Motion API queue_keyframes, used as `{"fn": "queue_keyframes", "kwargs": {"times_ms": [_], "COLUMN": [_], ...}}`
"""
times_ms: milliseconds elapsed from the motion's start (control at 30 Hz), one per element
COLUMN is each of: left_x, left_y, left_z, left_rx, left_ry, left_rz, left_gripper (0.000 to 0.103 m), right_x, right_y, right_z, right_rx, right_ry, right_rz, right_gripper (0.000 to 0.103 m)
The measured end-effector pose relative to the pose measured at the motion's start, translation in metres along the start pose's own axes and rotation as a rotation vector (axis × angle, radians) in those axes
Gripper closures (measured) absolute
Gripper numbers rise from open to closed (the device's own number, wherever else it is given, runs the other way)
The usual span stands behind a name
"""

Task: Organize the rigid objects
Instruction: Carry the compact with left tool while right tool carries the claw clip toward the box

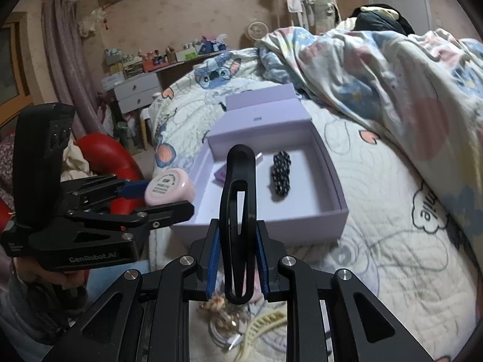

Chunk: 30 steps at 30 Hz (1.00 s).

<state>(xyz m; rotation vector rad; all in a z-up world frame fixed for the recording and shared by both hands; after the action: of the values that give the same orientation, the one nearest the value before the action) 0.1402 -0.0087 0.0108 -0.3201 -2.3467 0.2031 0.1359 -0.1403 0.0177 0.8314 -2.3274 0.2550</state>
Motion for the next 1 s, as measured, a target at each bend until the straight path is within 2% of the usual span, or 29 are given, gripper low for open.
{"fn": "queue_keyframes", "kwargs": {"times_ms": [400,1000], "left_x": [-0.014,-0.064], "left_y": [0.01,0.033], "left_z": [-0.03,-0.074], "left_rx": [-0.007,-0.023], "left_ry": [-0.013,0.002], "left_rz": [-0.002,-0.04], "left_gripper": [0.052,0.052], "right_x": [-0.016,-0.061], "right_y": [-0.008,-0.044], "right_z": [-0.031,-0.062], "right_rx": [0.033,0.051], "right_ry": [-0.024,-0.027], "right_rz": [-0.005,0.022], "right_gripper": [0.082,0.082]}}
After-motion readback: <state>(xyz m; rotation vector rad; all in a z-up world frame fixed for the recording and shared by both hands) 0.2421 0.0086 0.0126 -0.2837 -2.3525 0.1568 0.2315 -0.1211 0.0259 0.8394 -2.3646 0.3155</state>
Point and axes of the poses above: each gripper's, at about its wrist camera, not at the fingertips, and x roughly against the way its jaws point, y to its left, z to its underside, the point moved 5 cm from there along -x, roughly the way its jaws point, and after that the axes turned 9 degrees about x, right-handed, at the moved point
